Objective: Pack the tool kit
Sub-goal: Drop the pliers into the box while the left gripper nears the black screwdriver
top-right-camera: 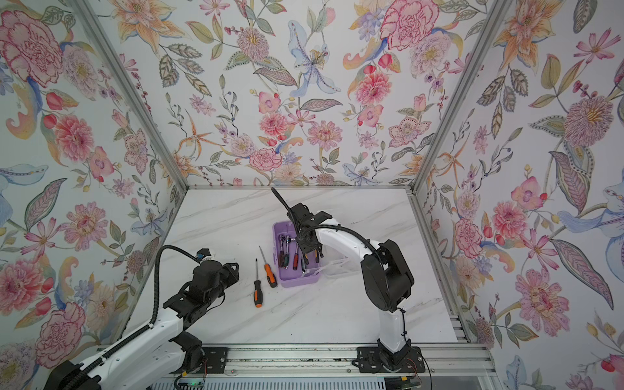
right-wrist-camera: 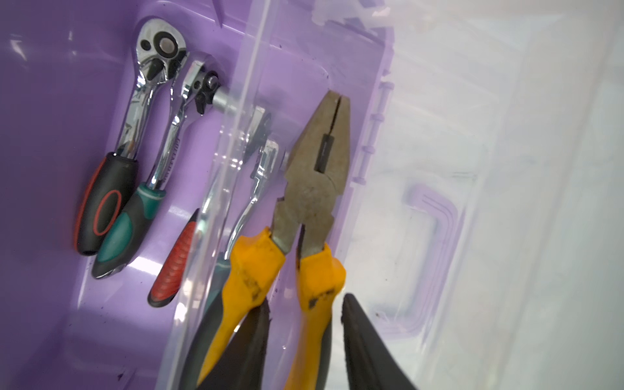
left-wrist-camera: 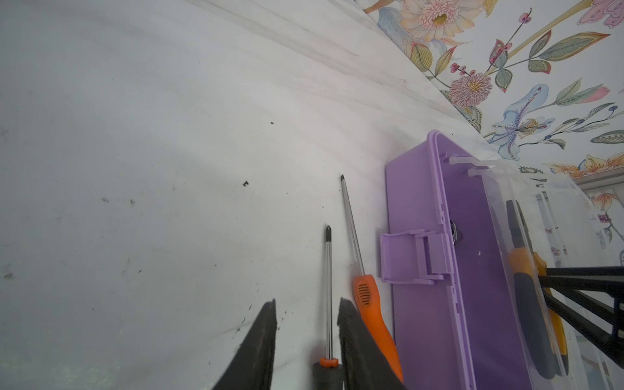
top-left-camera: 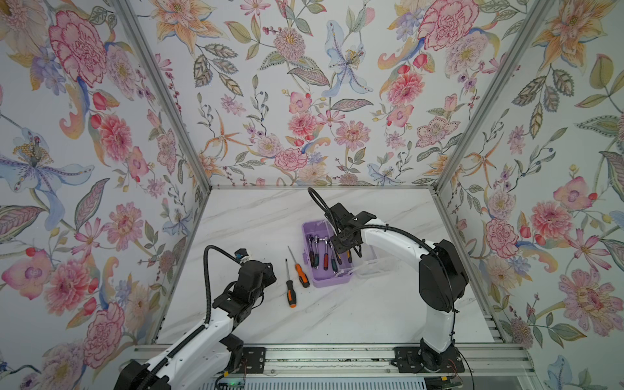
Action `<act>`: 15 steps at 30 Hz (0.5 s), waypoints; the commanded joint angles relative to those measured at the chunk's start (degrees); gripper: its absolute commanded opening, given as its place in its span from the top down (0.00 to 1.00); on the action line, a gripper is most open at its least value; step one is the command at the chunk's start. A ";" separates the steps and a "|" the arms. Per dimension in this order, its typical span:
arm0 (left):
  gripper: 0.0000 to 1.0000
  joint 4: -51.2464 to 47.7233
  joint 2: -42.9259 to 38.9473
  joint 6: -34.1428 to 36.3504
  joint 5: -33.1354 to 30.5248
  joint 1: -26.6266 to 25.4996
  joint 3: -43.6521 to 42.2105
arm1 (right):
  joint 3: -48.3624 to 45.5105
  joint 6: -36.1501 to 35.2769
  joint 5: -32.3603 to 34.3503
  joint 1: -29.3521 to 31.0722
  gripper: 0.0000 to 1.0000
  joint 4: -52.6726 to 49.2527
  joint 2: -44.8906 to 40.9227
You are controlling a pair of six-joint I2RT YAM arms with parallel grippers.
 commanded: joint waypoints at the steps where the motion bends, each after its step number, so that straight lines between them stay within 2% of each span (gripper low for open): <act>1: 0.65 -2.05 -0.75 1.60 0.06 0.56 0.03 | -0.59 0.49 3.35 1.03 0.60 -1.24 -3.98; 5: 0.65 -5.24 -1.86 2.04 -0.55 0.57 0.35 | 1.33 1.57 2.79 4.55 0.59 -1.22 -7.69; 8: 0.65 -5.53 -4.05 1.55 0.34 0.46 -1.27 | 4.05 3.22 -0.58 8.58 0.54 -0.70 -8.72; 12: 0.65 -4.93 -7.65 0.55 1.78 0.48 -3.85 | 6.53 6.01 -6.85 13.08 0.49 1.43 -7.65; 15: 0.66 -6.73 -7.13 1.10 2.79 0.05 -3.36 | 8.60 6.40 -7.43 16.04 0.49 1.56 -4.71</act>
